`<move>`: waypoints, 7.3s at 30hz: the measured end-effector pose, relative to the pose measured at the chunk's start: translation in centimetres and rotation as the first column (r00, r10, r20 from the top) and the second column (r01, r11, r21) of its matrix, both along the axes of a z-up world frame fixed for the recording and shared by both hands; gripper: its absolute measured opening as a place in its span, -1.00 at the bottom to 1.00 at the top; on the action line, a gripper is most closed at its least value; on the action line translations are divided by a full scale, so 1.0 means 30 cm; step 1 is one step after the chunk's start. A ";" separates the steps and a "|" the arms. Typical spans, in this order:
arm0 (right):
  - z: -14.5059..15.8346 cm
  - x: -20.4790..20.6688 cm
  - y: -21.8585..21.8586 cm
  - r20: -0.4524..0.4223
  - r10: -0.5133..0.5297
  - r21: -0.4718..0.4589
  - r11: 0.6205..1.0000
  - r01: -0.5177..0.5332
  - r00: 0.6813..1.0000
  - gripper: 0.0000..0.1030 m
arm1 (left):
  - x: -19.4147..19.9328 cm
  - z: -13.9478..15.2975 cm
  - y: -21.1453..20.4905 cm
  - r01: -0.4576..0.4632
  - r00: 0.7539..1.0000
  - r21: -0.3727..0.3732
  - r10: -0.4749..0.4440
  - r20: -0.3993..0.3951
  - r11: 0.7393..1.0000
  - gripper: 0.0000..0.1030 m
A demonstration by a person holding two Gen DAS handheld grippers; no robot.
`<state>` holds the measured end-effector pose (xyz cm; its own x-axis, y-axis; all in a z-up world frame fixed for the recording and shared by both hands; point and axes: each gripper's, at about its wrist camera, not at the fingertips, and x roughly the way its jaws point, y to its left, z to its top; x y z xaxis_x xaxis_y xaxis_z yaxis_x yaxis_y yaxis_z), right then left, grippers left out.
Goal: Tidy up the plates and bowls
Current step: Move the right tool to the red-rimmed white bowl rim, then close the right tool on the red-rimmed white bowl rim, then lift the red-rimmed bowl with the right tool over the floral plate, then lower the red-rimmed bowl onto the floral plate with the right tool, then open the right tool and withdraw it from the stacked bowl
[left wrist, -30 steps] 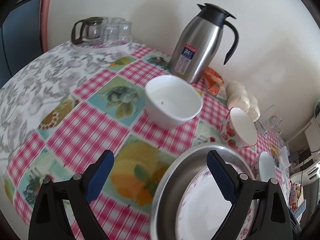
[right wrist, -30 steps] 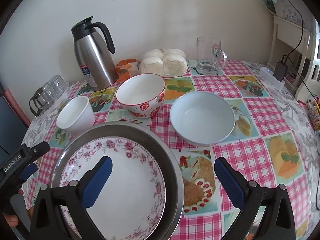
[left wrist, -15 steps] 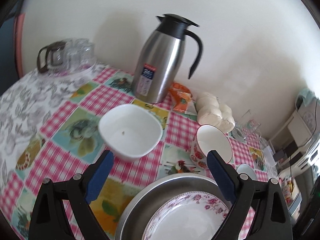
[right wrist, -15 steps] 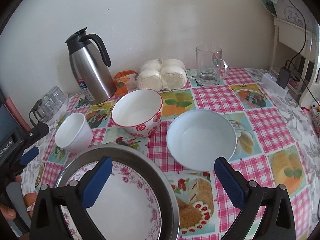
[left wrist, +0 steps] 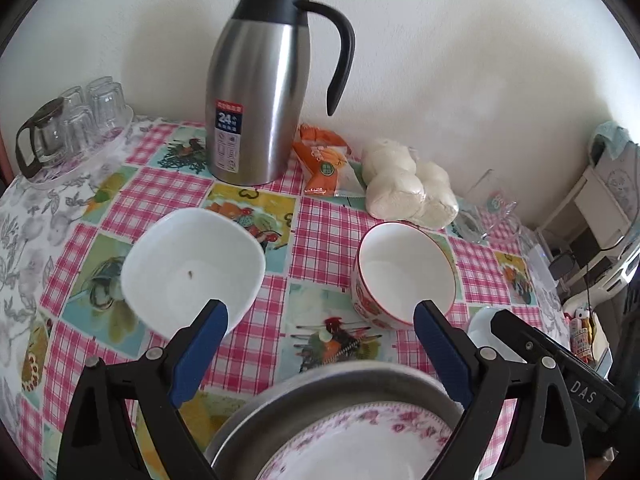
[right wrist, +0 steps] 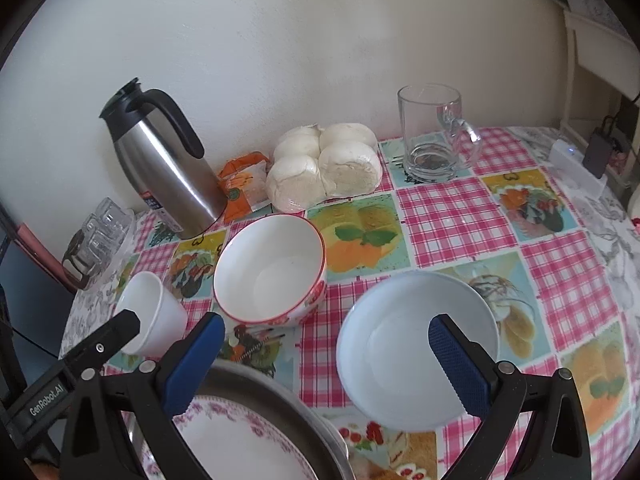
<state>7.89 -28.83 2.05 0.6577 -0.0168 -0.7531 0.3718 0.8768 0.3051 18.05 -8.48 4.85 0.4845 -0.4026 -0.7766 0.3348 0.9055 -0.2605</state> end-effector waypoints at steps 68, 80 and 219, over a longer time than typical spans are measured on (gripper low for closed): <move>0.283 -0.193 0.219 0.026 0.157 -0.135 0.979 -0.152 0.987 -0.74 | -0.298 0.241 0.044 0.081 0.997 -0.077 -0.081 -0.007 0.994 -0.78; 0.300 -0.381 0.327 0.110 0.141 -0.111 0.986 -0.129 0.984 -0.74 | -0.443 0.298 0.152 0.053 0.998 -0.100 -0.051 0.028 0.994 -0.78; 0.086 -0.295 0.292 -0.156 0.036 -0.060 0.997 -0.046 0.987 0.77 | -0.289 0.064 0.435 -0.320 0.936 0.076 0.328 -0.128 0.944 0.76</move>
